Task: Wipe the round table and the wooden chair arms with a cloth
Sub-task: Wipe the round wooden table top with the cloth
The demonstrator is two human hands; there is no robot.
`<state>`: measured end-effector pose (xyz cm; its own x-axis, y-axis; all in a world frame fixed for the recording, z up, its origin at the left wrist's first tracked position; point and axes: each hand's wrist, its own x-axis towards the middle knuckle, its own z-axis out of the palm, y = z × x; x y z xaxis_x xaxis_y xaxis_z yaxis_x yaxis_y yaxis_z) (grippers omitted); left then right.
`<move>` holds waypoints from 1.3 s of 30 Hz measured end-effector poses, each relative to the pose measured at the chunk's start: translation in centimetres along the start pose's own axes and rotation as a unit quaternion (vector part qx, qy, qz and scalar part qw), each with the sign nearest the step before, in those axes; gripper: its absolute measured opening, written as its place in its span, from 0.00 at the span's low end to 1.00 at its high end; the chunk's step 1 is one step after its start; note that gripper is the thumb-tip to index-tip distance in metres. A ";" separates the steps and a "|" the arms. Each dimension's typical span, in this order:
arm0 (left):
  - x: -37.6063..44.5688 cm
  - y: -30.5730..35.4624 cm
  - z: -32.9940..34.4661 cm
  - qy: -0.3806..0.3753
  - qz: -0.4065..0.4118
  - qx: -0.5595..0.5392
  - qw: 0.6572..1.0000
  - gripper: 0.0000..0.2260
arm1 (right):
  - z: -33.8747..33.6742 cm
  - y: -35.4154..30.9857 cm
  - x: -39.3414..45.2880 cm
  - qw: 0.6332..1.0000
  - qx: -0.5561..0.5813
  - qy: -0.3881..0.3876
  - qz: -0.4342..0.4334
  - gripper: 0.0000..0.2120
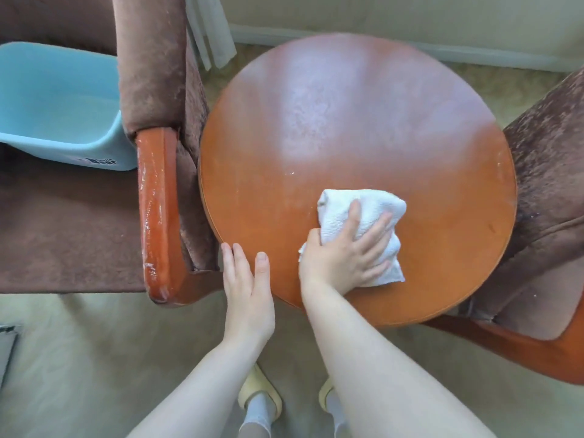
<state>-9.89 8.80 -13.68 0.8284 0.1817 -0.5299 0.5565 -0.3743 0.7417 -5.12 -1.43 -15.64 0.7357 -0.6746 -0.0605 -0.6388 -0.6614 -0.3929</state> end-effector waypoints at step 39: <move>7.2 3.9 -1.0 0.070 -0.172 -0.155 0.970 0.26 | -3.1 5.5 7.8 0.944 -0.164 -0.050 -0.281 0.33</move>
<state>-1.67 9.55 -14.21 0.5785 0.3773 -0.7231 0.7761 0.0181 0.6304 -3.65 -11.34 -15.46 0.9864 -0.1635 -0.0191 -0.1645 -0.9827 -0.0853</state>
